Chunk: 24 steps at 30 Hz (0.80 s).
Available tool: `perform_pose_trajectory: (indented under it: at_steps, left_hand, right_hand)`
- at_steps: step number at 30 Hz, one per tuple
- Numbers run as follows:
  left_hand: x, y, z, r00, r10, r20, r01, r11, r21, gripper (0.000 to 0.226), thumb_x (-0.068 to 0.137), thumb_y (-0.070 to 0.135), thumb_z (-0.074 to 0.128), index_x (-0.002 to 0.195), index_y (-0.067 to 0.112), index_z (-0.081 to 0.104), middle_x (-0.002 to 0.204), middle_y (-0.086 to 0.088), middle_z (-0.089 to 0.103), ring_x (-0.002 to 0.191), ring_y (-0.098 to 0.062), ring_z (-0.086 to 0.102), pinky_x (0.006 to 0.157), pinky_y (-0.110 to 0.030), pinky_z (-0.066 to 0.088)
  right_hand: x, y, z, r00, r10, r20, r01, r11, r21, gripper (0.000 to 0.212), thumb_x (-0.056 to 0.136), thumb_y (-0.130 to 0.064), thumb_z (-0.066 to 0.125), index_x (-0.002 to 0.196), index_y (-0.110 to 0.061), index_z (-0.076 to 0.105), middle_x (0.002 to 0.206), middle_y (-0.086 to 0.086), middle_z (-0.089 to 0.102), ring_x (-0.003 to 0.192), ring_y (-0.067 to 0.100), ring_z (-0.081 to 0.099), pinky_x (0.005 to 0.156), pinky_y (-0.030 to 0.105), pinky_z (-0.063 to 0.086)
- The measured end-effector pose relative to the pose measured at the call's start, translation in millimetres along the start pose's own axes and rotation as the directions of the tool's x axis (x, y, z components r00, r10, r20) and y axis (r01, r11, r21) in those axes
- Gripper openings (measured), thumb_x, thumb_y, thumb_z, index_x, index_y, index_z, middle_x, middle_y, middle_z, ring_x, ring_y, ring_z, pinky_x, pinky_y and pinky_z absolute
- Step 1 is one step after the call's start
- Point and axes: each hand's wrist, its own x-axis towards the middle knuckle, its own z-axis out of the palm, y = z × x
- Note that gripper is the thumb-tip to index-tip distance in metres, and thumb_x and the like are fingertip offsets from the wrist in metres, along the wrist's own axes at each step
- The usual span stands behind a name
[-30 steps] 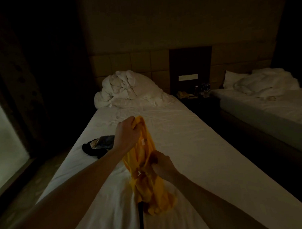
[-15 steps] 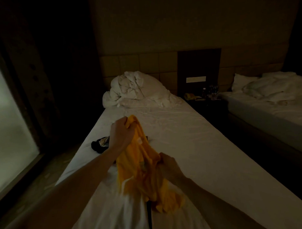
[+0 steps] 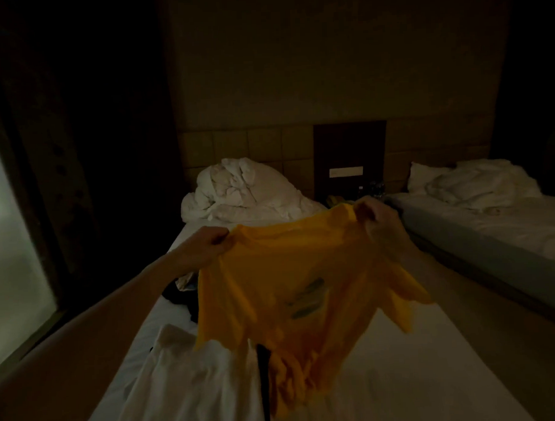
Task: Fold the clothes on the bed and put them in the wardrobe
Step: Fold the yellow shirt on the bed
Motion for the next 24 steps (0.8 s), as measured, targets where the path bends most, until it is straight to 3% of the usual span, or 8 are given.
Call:
perform_pose_trajectory:
  at_steps: [2,5,7,9,12,16,20,24]
  left_hand:
    - [-4.0,21.6,-4.0,0.981,0.071,-0.179,-0.077,0.997,-0.029,0.03,0.099,0.031,0.05,0.078,0.013,0.062,0.069,-0.005,0.058,0.059,-0.01,0.055,0.06,-0.028,0.044]
    - [-10.2,60.6,-7.3,0.907,0.134,-0.399,-0.17,0.984,-0.057,0.024,0.102,0.024,0.046,0.084,0.02,0.061,0.074,-0.001,0.061,0.065,-0.012,0.058,0.06,-0.022,0.047]
    - [-15.3,85.3,-11.9,0.82,0.191,-0.54,-0.198,0.979,0.045,0.02,0.101,0.031,0.046,0.088,0.025,0.06,0.073,0.003,0.06,0.067,-0.014,0.06,0.062,-0.035,0.051]
    - [-23.1,107.3,-19.5,0.739,0.224,-0.635,-0.2,0.973,0.111,0.018,0.099,0.032,0.049,0.085,0.025,0.057,0.069,0.006,0.056,0.064,-0.014,0.057,0.061,-0.039,0.047]
    - [-39.1,141.1,-34.4,0.611,0.284,-0.739,-0.234,0.957,0.174,0.025,0.094,0.038,0.055,0.074,0.024,0.055,0.061,0.009,0.049,0.057,-0.011,0.05,0.056,-0.033,0.041]
    - [-50.7,175.0,-50.8,0.475,0.304,-0.826,-0.285,0.941,0.182,0.036,0.087,0.05,0.056,0.076,0.017,0.067,0.063,0.006,0.052,0.062,-0.014,0.054,0.056,-0.027,0.033]
    - [-49.6,188.7,-54.9,0.439,0.3,-0.847,-0.268,0.943,0.196,0.047,0.082,0.06,0.05,0.074,0.017,0.067,0.065,0.001,0.058,0.063,-0.018,0.057,0.056,-0.033,0.043]
    - [-27.0,172.1,-43.4,0.5,0.286,-0.817,-0.167,0.958,0.233,0.055,0.082,0.069,0.046,0.075,0.018,0.066,0.071,-0.005,0.066,0.068,-0.025,0.062,0.061,-0.04,0.052]
  right_hand:
    - [-3.0,-13.7,-24.7,0.995,-0.072,-0.071,0.073,0.997,0.02,0.017,0.103,-0.014,0.045,0.106,-0.01,0.061,0.09,-0.006,0.058,0.077,0.007,0.054,0.072,0.024,0.039]
    - [-13.0,-37.4,-61.6,0.978,-0.198,-0.065,0.198,0.98,-0.006,0.017,0.101,-0.027,0.049,0.091,-0.024,0.063,0.076,-0.001,0.058,0.067,0.021,0.056,0.062,0.032,0.04]
    - [-22.7,-57.3,-86.7,0.953,-0.299,-0.046,0.298,0.954,-0.027,0.027,0.099,-0.046,0.047,0.079,-0.033,0.059,0.065,-0.002,0.053,0.058,0.02,0.051,0.056,0.03,0.036]
    - [-32.1,-76.0,-111.6,0.928,-0.368,-0.05,0.367,0.93,-0.035,0.047,0.094,-0.056,0.042,0.076,-0.019,0.062,0.066,0.001,0.055,0.059,0.016,0.052,0.057,0.021,0.036]
    - [-41.5,-100.2,-147.7,0.87,-0.476,-0.126,0.478,0.878,-0.016,0.048,0.091,-0.052,0.048,0.077,-0.01,0.066,0.069,0.0,0.062,0.063,0.016,0.059,0.06,0.02,0.04]
    - [-48.2,-124.8,-188.4,0.775,-0.6,-0.196,0.596,0.798,-0.084,0.033,0.092,-0.045,0.051,0.087,-0.015,0.064,0.079,-0.014,0.058,0.073,-0.004,0.056,0.065,0.016,0.04]
    - [-35.5,-129.4,-206.5,0.725,-0.662,-0.188,0.632,0.749,-0.198,0.037,0.089,-0.038,0.052,0.106,-0.007,0.06,0.093,-0.005,0.057,0.08,0.003,0.056,0.07,0.013,0.041]
    - [-5.3,-105.6,-186.8,0.814,-0.56,-0.155,0.516,0.819,-0.251,0.027,0.094,-0.023,0.051,0.112,-0.005,0.059,0.098,0.002,0.06,0.087,0.018,0.06,0.073,0.025,0.047]
